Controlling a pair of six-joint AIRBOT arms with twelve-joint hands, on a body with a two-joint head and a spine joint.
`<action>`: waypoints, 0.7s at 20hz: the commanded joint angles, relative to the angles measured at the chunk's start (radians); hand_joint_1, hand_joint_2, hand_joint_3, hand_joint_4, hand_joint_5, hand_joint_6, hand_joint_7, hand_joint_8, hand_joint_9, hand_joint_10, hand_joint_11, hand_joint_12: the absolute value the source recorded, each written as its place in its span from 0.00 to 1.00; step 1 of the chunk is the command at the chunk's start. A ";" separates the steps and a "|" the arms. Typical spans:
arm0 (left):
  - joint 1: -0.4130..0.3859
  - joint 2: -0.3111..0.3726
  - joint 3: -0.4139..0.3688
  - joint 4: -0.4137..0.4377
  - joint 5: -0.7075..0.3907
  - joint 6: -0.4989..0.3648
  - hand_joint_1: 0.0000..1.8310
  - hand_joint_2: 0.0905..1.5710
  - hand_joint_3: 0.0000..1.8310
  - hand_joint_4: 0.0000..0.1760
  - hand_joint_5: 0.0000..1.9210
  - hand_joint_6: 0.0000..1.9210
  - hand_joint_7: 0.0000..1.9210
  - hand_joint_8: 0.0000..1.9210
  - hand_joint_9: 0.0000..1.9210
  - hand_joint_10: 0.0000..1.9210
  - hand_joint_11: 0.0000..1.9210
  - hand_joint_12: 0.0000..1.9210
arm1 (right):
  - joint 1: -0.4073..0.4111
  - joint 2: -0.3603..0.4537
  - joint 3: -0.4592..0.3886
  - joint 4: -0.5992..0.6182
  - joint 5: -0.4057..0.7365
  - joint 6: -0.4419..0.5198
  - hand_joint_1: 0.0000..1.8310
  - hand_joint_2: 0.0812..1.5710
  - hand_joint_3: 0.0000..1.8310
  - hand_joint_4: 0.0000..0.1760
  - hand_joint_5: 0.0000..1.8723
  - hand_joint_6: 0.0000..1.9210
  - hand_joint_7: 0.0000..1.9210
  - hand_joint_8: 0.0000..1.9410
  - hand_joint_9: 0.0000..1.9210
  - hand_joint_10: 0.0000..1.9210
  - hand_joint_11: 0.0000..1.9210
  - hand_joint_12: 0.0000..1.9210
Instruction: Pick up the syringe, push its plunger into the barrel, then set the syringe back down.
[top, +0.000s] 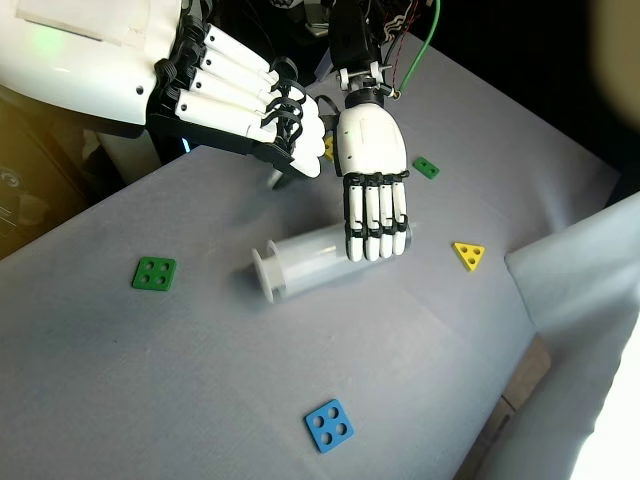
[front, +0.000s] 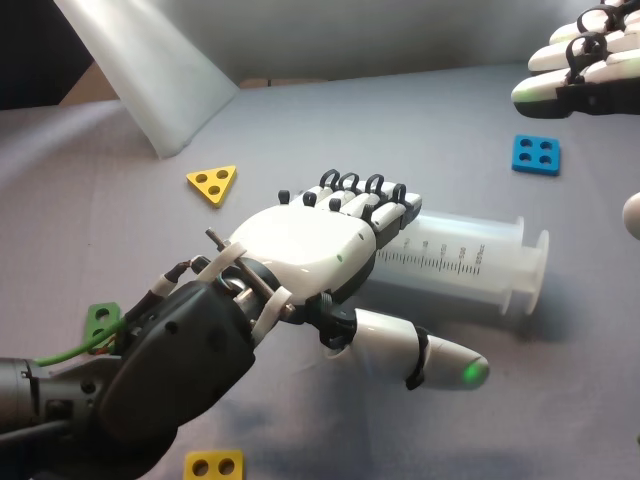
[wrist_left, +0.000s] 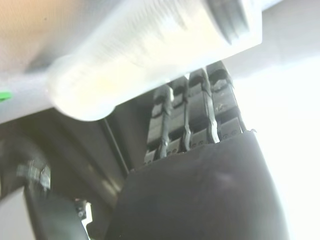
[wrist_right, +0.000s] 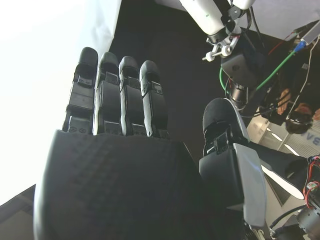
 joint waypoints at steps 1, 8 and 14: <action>-0.004 -0.004 0.002 0.065 -0.071 -0.018 0.11 0.43 0.00 0.00 0.01 0.00 0.00 0.00 0.00 0.00 0.00 0.01 | 0.011 0.002 -0.004 0.041 -0.016 0.004 0.00 0.82 0.00 0.00 0.14 0.00 0.11 0.00 0.09 0.00 0.00 0.22; -0.053 0.035 0.053 0.376 0.078 -0.289 0.11 0.46 0.00 0.00 0.01 0.00 0.00 0.00 0.00 0.00 0.00 0.00 | 0.010 0.006 -0.010 0.034 -0.016 0.004 0.00 0.82 0.00 0.00 0.14 0.00 0.12 0.00 0.09 0.00 0.00 0.23; -0.121 0.157 0.090 1.098 0.032 -0.916 0.13 0.55 0.01 0.00 0.14 0.00 0.13 0.02 0.12 0.00 0.02 0.20 | 0.011 0.007 -0.018 0.024 -0.016 0.004 0.00 0.83 0.00 0.00 0.18 0.01 0.17 0.01 0.14 0.02 0.00 0.36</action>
